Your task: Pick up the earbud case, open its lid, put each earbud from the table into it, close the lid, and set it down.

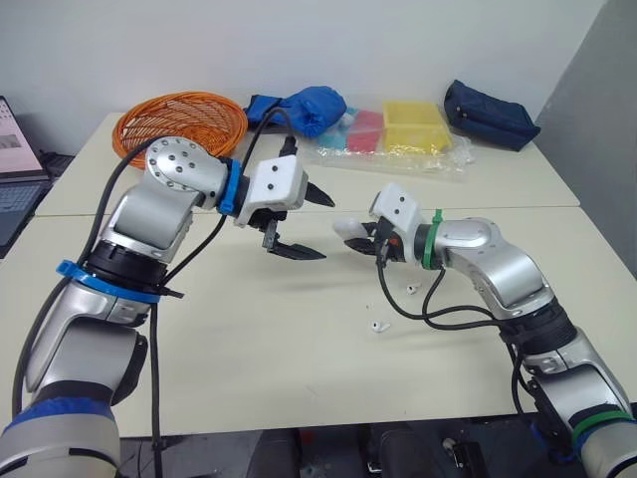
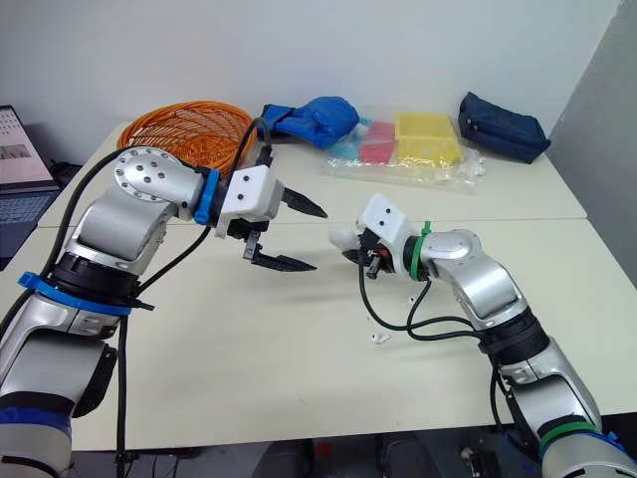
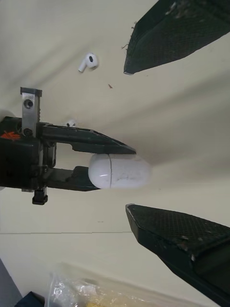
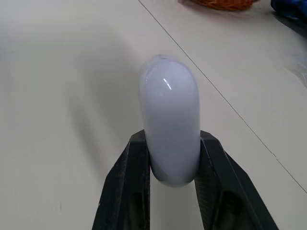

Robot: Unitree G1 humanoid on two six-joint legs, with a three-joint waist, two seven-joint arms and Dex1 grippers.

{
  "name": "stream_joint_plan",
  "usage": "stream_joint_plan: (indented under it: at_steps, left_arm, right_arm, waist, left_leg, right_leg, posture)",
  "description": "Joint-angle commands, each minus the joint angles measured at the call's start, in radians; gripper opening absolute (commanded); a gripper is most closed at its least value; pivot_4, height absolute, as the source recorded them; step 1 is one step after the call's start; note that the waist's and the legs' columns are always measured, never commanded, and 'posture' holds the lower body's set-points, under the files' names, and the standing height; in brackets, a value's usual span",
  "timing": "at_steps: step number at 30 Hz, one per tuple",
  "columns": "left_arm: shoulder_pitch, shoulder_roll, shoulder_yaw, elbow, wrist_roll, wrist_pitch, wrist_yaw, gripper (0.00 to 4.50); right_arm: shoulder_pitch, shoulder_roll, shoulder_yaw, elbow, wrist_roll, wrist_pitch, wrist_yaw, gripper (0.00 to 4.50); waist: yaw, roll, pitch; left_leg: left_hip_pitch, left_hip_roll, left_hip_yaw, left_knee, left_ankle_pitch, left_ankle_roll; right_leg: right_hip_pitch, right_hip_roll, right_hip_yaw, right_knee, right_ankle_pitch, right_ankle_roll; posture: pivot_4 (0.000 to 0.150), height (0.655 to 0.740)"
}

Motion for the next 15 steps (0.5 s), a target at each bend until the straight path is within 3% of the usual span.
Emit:
stream_joint_plan:
  at_steps: [1, 7, 10, 15]
  left_arm:
    - [-0.019, -0.02, 0.016, 0.027, 0.032, -0.02, -0.01, 4.5]
    - [-0.036, -0.081, 0.018, 0.13, 0.094, -0.106, -0.02, 4.5]
    - [-0.052, -0.109, 0.037, 0.148, 0.089, -0.103, -0.017, 3.93]
    - [-0.062, -0.126, 0.039, 0.163, 0.092, -0.099, -0.036, 2.27]
  right_arm:
    - [-0.028, -0.002, 0.0, -0.06, -0.021, -0.005, 0.012, 0.84]
    - [-0.002, -0.004, 0.036, -0.123, -0.065, 0.011, 0.006, 0.84]
    - [0.008, 0.002, 0.03, -0.142, -0.063, 0.033, 0.003, 0.84]
    - [0.008, 0.003, 0.022, -0.158, -0.07, 0.055, -0.001, 0.84]
  waist:
    - [0.0, 0.0, 0.0]
    - [0.0, 0.0, 0.0]
    - [0.001, 0.0, 0.0]
    - [0.0, 0.0, 0.0]
  left_leg:
    - [-0.001, 0.0, 0.0, 0.0, 0.0, 0.0]
    - [-0.002, 0.0, 0.0, 0.0, 0.0, 0.0]
    - [-0.003, 0.0, 0.0, 0.0, 0.0, 0.0]
    - [-0.003, -0.001, 0.0, 0.001, 0.0, 0.0]
  right_leg:
    - [-0.001, 0.0, 0.0, 0.0, 0.0, 0.0]
    - [-0.002, -0.001, 0.0, 0.0, 0.0, 0.0]
    - [-0.003, -0.001, -0.001, 0.0, 0.0, 0.0]
    - [-0.003, -0.001, 0.0, 0.0, 0.0, 0.0]
  posture:
    - [0.15, 0.74]
    - [0.15, 0.74]
    - [0.15, 0.74]
    - [0.15, 0.74]
